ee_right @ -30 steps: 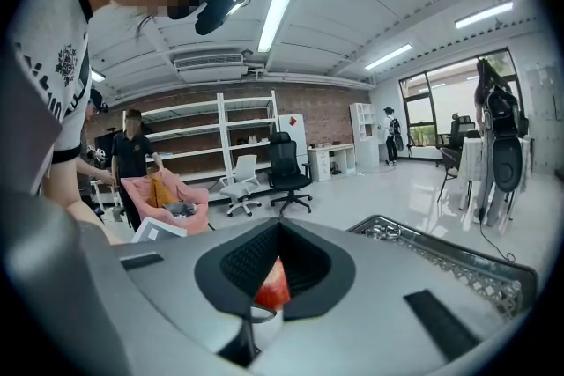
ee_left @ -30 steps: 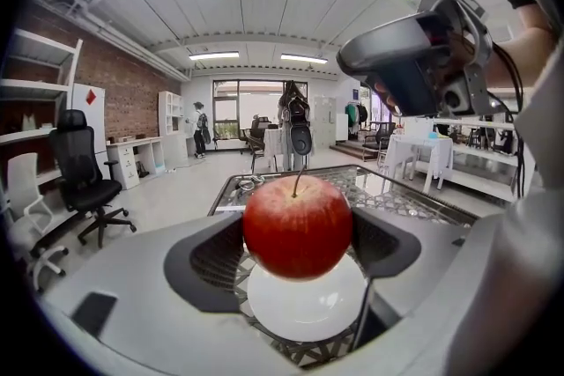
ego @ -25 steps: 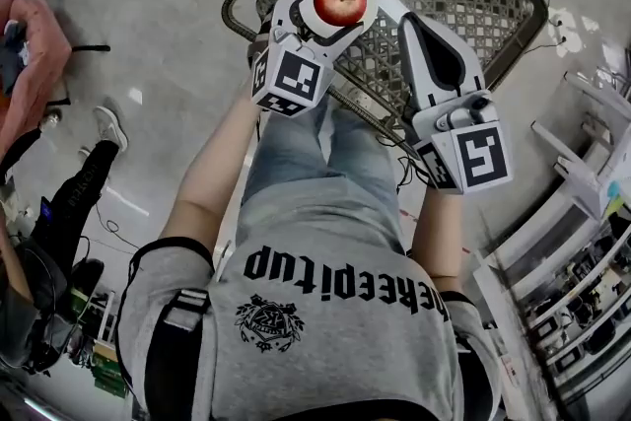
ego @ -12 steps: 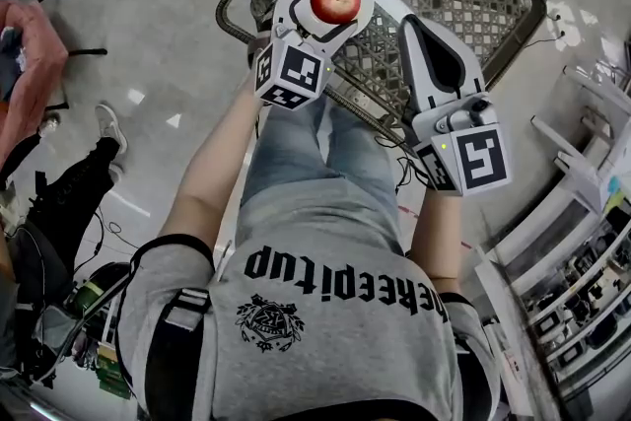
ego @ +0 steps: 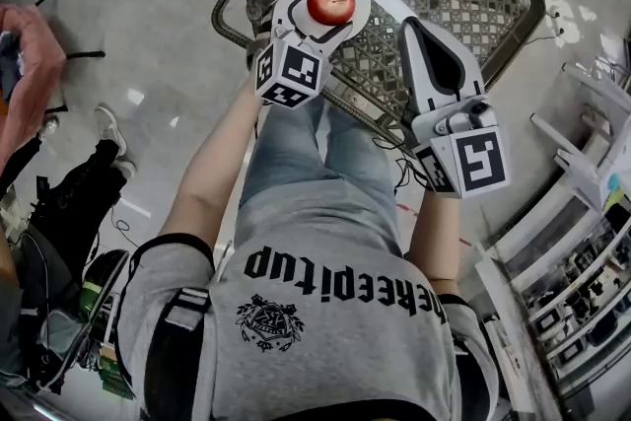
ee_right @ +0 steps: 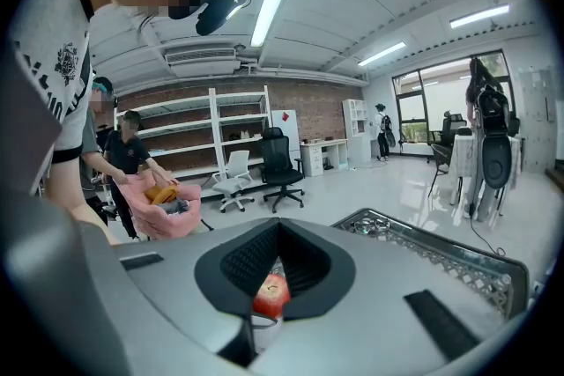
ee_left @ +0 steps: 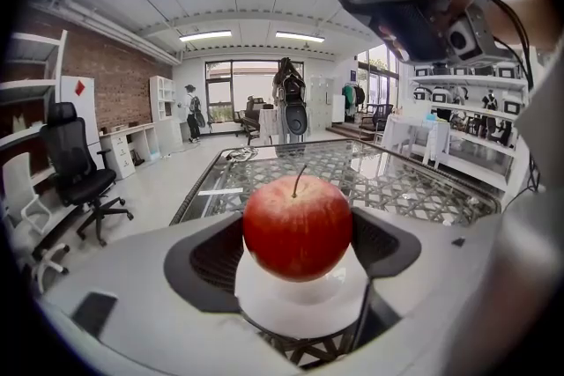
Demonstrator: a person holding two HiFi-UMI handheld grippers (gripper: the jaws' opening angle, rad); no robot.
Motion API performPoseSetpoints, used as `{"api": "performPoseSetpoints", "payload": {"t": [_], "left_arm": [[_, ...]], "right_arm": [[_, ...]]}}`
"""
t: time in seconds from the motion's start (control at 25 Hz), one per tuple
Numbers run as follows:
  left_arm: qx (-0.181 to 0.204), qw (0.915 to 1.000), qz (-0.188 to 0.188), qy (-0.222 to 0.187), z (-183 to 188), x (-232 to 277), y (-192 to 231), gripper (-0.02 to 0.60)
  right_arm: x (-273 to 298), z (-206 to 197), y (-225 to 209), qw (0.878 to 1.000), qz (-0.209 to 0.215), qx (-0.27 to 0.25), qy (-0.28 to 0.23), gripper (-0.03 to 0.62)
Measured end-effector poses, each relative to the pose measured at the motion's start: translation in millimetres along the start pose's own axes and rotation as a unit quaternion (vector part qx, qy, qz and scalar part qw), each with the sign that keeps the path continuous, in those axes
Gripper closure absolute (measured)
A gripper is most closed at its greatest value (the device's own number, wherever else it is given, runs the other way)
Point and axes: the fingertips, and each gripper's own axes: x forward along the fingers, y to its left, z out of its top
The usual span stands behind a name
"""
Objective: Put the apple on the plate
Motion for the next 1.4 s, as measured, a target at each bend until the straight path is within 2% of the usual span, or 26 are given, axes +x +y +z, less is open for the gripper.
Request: {"api": "performPoseSetpoints", "payload": {"t": [0.76,1.4], "left_arm": [[0.005,0.9995,-0.002,0.033,-16.0,9.2,-2.9,0.167],[0.008,0.9994,-0.004,0.035,-20.2,10.7,-5.1,0.166]], "right_arm": [[-4.1,2.5,-7.5,1.000,-0.006,0.004,0.003,0.583],[-2.0,1.5,-11.2,1.000,0.001,0.003,0.003,0.583]]}}
